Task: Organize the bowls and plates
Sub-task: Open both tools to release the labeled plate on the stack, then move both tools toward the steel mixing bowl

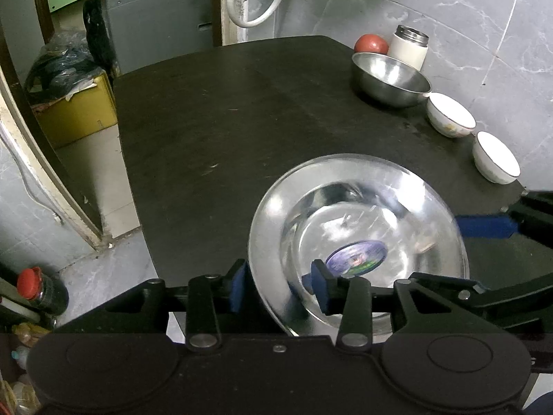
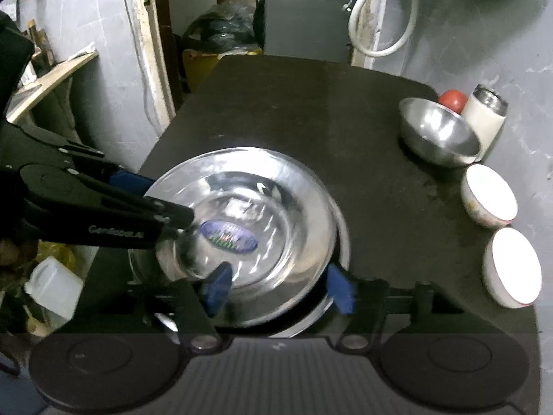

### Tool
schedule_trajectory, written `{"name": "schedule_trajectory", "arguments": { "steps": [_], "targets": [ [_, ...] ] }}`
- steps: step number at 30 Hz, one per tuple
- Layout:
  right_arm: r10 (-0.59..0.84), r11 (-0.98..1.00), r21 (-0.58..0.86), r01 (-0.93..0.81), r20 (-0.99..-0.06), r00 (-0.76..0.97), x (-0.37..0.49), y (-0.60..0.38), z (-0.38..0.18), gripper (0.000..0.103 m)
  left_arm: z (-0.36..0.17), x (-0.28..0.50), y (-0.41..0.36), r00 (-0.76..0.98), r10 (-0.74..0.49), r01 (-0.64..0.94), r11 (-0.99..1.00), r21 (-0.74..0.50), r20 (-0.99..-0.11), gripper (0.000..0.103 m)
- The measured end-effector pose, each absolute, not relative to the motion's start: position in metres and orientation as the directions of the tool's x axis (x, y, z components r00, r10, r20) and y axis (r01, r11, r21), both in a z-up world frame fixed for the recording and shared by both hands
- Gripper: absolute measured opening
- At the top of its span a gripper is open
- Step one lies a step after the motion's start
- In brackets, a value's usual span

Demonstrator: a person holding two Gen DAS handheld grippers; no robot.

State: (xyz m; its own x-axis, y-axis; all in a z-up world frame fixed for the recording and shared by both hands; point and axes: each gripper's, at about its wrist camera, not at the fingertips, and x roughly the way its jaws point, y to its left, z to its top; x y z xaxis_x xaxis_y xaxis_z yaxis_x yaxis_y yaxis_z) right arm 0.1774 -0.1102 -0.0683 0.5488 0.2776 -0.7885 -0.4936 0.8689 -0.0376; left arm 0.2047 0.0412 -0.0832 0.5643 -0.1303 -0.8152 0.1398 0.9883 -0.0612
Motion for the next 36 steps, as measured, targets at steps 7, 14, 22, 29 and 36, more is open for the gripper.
{"name": "schedule_trajectory", "arguments": {
  "steps": [7,14,22,29,36],
  "targets": [
    [0.265,0.881,-0.035,-0.472,-0.789,0.555,0.180,-0.116,-0.069,0.072,-0.083,0.207,0.041,0.566,-0.128,0.137,0.989,-0.060,-0.814,0.048],
    [0.229,0.917,-0.041,-0.398,-0.761,0.607,0.182,-0.130,-0.066,0.100,-0.071,0.209,0.050,0.616,-0.095,0.086,0.995,-0.054,-0.782,0.093],
    [0.215,0.965,0.052,-0.257,-0.719,0.661,0.190,-0.161,-0.063,0.103,-0.060,0.250,0.051,0.629,-0.075,0.059,0.997,-0.049,-0.774,0.102],
    [0.253,0.963,0.243,-0.119,-0.651,0.716,0.207,-0.200,-0.062,0.103,-0.055,0.319,0.030,0.621,-0.173,0.132,0.984,-0.115,-0.764,0.102],
    [0.247,0.904,0.427,0.040,-0.593,0.766,0.261,-0.229,-0.066,0.103,-0.057,0.421,-0.008,0.612,-0.289,0.190,0.957,-0.218,-0.737,0.102]
  ]
}}
